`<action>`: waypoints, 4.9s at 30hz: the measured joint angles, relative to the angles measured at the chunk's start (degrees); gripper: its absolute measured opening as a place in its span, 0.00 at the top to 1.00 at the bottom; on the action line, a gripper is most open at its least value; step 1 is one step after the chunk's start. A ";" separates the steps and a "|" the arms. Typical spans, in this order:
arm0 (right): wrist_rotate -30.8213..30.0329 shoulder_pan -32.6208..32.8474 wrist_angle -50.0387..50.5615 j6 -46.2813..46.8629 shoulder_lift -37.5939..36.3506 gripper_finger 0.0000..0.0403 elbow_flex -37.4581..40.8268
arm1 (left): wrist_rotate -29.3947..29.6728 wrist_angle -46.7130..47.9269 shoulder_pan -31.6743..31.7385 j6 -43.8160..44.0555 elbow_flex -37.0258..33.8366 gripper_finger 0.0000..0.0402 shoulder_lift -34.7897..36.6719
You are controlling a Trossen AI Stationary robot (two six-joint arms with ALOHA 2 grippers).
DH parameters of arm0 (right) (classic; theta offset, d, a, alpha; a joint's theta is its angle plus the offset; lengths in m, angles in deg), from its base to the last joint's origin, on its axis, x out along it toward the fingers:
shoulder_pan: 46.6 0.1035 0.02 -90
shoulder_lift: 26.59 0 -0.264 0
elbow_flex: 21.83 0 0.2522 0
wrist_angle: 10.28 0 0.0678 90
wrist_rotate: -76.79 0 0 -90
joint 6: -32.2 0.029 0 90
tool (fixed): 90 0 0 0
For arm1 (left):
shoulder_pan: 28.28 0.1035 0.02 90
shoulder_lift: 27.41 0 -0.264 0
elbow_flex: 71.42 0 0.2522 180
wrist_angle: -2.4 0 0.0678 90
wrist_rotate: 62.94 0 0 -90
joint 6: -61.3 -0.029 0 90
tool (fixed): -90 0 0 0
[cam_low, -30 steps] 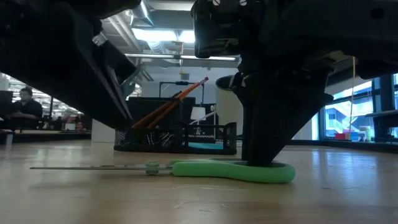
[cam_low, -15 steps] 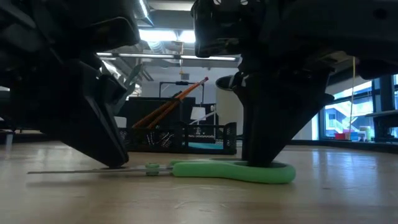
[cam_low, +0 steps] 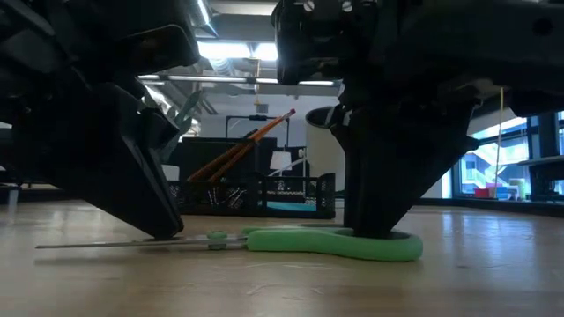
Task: Pick and place office supplies into organizer
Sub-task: Put the green scissor in the desk organizer
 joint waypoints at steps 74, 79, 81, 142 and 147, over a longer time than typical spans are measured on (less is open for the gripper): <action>0.50 0.94 2.21 -4.65 2.06 0.60 -3.34 | 1.89 -7.55 -2.36 -0.40 -0.05 0.92 -1.57; 2.33 0.90 2.36 -5.41 3.86 0.69 -3.54 | 1.94 -7.44 -2.22 -0.37 -0.05 0.92 -1.57; 1.98 0.94 2.30 -5.68 3.92 0.73 -3.54 | 1.63 -7.54 -2.14 -0.39 -0.05 0.92 -1.57; -43.11 -20.32 48.65 -46.97 4.87 0.79 -44.22 | 25.48 39.36 -16.70 27.52 -0.20 0.92 18.91; -43.09 -20.36 47.42 -49.59 4.97 0.79 -41.93 | 25.48 39.36 -16.70 27.52 -0.20 0.92 18.93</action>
